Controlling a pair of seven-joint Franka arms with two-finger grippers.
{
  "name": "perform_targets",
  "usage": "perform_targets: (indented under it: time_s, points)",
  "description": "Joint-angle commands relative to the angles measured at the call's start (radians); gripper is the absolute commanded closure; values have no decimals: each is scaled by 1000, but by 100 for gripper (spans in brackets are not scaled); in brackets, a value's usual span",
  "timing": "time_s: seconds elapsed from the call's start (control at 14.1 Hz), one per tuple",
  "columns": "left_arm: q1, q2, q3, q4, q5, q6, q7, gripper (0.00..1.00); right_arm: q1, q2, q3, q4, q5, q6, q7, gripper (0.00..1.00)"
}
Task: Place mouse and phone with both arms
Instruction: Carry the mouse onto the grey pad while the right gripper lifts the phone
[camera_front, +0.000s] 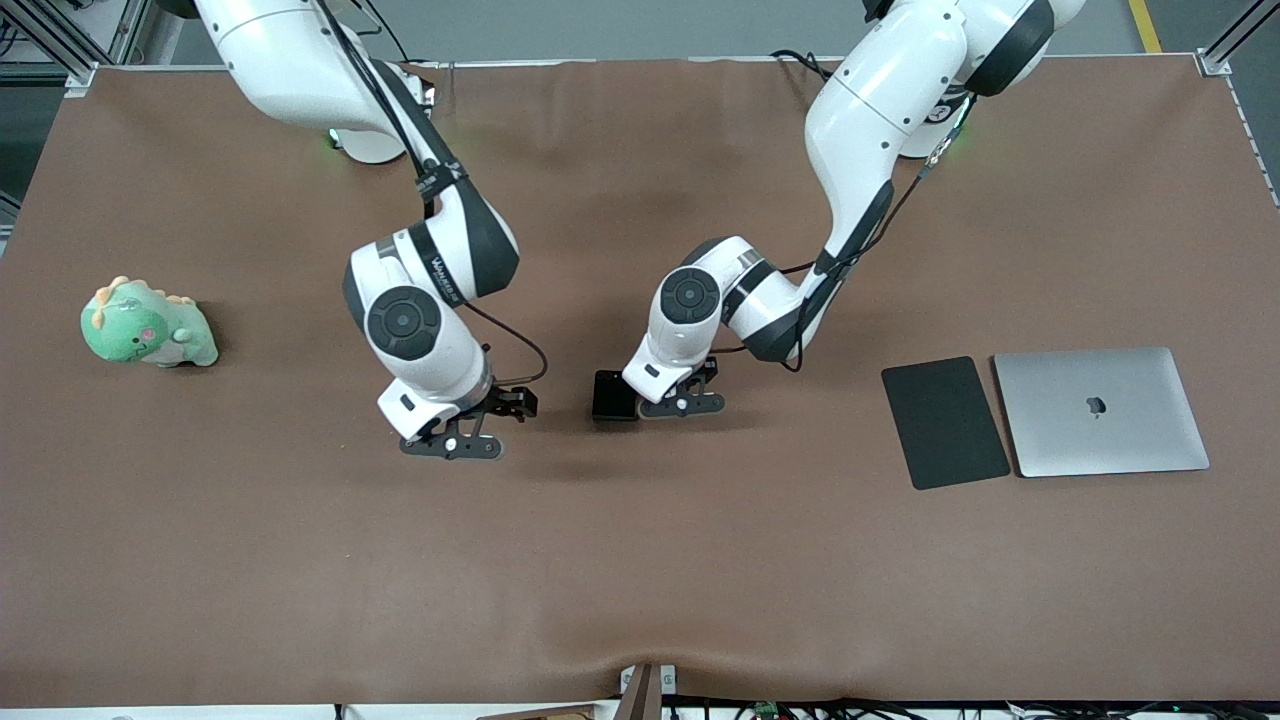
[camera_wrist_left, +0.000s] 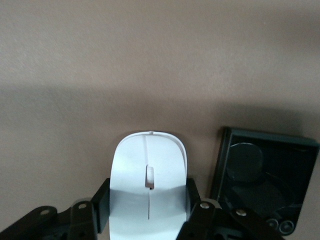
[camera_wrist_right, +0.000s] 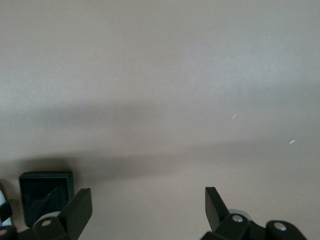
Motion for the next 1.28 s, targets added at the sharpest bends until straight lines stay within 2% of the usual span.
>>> perform_targets:
  time_s: [0.0, 0.21, 0.43, 0.78, 1.0, 1.21]
  points:
    - [22, -43, 6, 0, 28, -36, -16, 47, 34, 59, -1, 48, -26, -1, 80, 0]
    - [68, -93, 4, -4, 28, -81, 9, 47, 43, 106, 1, 103, -25, -1, 63, 0]
    - [122, -141, 3, -7, 28, -125, 53, 47, 109, 155, 1, 132, -26, 13, 69, 0]
    - [263, -222, -7, -32, 19, -237, 248, 46, 144, 224, 2, 137, -15, 153, 66, 0]
    - [347, -265, -8, -82, 17, -240, 340, 45, 176, 256, 2, 141, -23, 198, 71, 0]
    - [420, -265, -8, -110, 17, -240, 388, 45, 187, 267, 2, 146, -18, 219, 87, 0]
